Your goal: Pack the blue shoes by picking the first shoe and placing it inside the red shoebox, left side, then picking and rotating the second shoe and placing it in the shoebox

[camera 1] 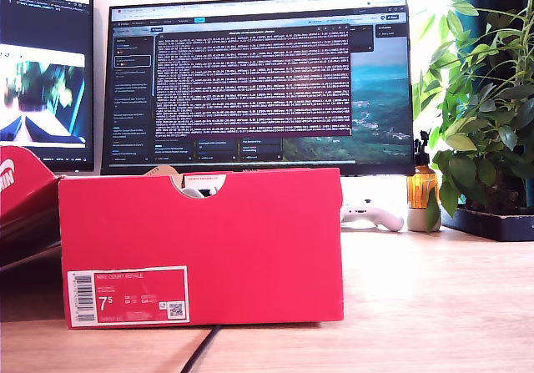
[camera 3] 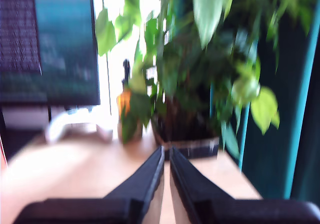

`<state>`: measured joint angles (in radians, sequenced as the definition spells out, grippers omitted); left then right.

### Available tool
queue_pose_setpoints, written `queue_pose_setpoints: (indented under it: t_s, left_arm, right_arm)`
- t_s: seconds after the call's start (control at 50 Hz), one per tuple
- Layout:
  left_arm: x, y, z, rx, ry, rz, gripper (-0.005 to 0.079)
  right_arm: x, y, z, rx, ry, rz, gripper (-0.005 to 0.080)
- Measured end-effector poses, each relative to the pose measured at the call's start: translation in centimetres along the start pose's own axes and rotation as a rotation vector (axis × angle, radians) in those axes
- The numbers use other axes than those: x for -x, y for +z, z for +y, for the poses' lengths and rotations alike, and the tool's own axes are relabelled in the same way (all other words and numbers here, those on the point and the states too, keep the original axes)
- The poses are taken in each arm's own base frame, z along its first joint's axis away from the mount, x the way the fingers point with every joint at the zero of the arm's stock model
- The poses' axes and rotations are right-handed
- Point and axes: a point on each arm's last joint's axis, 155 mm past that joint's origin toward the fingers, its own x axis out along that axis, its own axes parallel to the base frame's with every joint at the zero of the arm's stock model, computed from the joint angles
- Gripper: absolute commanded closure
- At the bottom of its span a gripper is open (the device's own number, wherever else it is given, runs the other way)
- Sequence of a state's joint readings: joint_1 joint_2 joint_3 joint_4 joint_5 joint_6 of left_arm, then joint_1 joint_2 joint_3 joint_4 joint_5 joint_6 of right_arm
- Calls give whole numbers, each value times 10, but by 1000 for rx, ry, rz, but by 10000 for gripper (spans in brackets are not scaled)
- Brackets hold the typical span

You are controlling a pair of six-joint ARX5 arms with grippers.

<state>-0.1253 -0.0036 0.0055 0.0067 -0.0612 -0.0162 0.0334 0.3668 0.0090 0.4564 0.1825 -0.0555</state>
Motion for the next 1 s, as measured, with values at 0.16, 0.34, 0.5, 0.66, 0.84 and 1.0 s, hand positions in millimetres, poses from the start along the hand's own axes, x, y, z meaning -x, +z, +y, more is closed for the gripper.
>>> queue_pose_setpoints:
  t_s: [0.16, 0.34, 0.5, 0.66, 0.84, 1.0]
  left_arm:
    - [0, -1, 0, 0, 2, 3, 754]
    - [0, -2, 1, 12, 3, 9, 754]
    - [1, -21, 6, 22, 35, 83, 754]
    - [5, -49, 7, 37, 38, 194, 754]
    - [5, -49, 6, 43, 36, 193, 754]
    - [5, -49, 6, 43, 36, 193, 754]
  right_arm:
    - [8, -2, -2, -8, -1, 9, 757]
    - [16, -36, -3, -12, -5, 147, 757]
    - [26, -62, -11, -2, -44, 250, 757]
    - [33, -75, -18, -7, -85, 300, 757]
    - [33, -76, -18, -34, -85, 303, 757]
    - [33, -76, -18, -37, -85, 304, 757]
